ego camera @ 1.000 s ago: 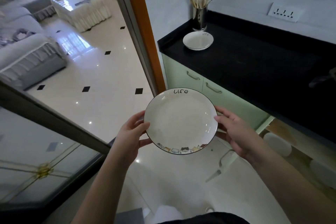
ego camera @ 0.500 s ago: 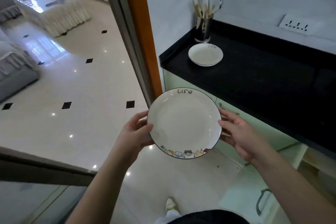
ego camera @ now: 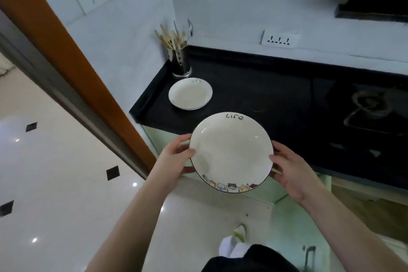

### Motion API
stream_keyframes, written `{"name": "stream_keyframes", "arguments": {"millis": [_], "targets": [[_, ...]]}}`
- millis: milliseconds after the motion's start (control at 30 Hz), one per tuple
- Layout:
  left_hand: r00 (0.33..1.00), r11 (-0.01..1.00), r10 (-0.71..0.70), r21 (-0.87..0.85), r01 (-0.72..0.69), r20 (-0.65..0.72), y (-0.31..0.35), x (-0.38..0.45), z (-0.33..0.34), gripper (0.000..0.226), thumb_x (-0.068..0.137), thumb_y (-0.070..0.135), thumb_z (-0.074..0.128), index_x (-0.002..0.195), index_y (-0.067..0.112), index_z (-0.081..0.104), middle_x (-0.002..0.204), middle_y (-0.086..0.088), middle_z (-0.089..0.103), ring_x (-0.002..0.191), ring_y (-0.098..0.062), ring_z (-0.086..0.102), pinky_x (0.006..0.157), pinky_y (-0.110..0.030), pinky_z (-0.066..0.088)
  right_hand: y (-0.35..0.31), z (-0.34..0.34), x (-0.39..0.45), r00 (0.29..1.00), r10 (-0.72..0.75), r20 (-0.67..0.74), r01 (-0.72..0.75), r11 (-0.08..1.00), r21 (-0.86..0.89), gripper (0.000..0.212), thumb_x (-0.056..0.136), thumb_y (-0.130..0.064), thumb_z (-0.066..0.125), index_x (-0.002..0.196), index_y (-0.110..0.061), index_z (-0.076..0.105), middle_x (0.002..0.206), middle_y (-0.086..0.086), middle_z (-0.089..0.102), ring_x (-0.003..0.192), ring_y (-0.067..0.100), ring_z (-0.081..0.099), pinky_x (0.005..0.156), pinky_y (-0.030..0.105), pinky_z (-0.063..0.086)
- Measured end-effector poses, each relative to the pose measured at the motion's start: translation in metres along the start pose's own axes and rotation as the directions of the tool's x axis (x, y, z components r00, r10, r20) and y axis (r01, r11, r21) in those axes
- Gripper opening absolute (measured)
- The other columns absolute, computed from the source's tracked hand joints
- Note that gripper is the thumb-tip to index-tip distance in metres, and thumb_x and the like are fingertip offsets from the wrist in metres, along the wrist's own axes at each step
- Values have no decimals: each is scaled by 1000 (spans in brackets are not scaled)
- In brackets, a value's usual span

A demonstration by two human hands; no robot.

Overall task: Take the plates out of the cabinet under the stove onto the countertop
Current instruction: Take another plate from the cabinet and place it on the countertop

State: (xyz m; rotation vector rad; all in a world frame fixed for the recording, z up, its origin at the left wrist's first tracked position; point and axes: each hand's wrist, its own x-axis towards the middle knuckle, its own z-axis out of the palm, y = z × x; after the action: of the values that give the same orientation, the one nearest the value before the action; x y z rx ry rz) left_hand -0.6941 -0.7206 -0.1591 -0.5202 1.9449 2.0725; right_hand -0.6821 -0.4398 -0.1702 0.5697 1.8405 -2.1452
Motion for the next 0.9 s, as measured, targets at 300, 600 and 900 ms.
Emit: {"name": "stream_keyframes", "arguments": {"millis": [300,600,900], "targets": [[996,995,-81,65,78,41,27,97,57,41,85,4,63,114,33,69,97,1,76,94,-19,71,64,-33,59,-27,-41,87,1000,2,8,-2,1000,3,41,94,0,49,111,-31,70,105,5,74,94,23,72,70,28,58],[982,968,-189,171,186,1,14,170,86,45,88,1,61,123,29,65,113,-5,68,94,-27,71,64,-37,61,-10,-56,154,985,128,-115,-132,991,-30,39,96,-3,51,109,-37,65,104,-6,74,97,15,70,82,33,58],[984,927,-169,347,141,53,11,260,109,51,82,-5,60,124,25,64,105,-1,68,96,-18,68,78,-38,62,-18,-52,214,946,130,-298,-166,981,-98,39,96,-3,51,111,-36,65,95,-11,74,88,7,71,67,25,57]]}}
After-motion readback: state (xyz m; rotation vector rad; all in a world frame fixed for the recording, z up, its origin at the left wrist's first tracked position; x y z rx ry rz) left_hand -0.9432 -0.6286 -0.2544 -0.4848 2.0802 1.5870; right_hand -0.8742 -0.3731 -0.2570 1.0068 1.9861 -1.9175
